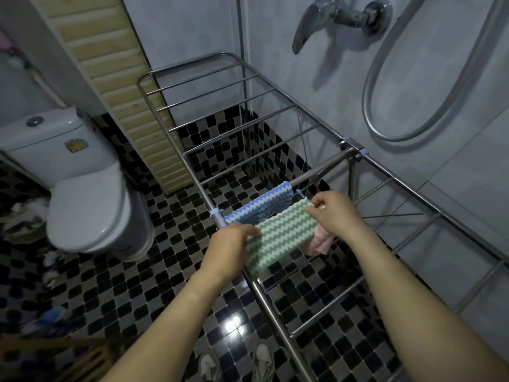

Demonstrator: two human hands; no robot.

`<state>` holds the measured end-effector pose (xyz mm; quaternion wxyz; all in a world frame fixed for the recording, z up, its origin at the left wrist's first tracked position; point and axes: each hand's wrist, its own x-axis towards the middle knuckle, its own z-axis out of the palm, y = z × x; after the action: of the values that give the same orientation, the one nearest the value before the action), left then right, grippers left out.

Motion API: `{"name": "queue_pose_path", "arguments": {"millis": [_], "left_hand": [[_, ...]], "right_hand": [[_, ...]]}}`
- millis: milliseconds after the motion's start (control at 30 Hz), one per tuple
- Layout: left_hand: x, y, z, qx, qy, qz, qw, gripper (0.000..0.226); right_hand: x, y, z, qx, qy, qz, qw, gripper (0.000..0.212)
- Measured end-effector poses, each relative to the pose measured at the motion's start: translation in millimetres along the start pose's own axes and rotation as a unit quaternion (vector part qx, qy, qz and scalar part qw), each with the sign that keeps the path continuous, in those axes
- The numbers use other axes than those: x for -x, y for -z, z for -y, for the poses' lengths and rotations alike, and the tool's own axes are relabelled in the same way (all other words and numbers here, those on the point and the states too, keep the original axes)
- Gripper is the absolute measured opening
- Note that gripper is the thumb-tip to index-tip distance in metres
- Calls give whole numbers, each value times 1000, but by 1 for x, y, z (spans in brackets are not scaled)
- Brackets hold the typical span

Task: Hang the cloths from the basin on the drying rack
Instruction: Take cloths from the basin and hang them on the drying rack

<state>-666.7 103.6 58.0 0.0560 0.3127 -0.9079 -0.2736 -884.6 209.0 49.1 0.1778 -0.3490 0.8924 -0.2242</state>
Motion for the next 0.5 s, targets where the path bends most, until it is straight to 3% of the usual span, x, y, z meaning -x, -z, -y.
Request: {"name": "queue_pose_path", "arguments": {"millis": [300,500], "left_hand": [[-10,-14,9,-124,-55,-64,989,21],[16,-19,0,-70,-74,74,992,23]], "right_hand": [[-1,-9,-1,49,-41,-51,997,18],[-1,-10,-2,40,-47,-63,996,20]]}}
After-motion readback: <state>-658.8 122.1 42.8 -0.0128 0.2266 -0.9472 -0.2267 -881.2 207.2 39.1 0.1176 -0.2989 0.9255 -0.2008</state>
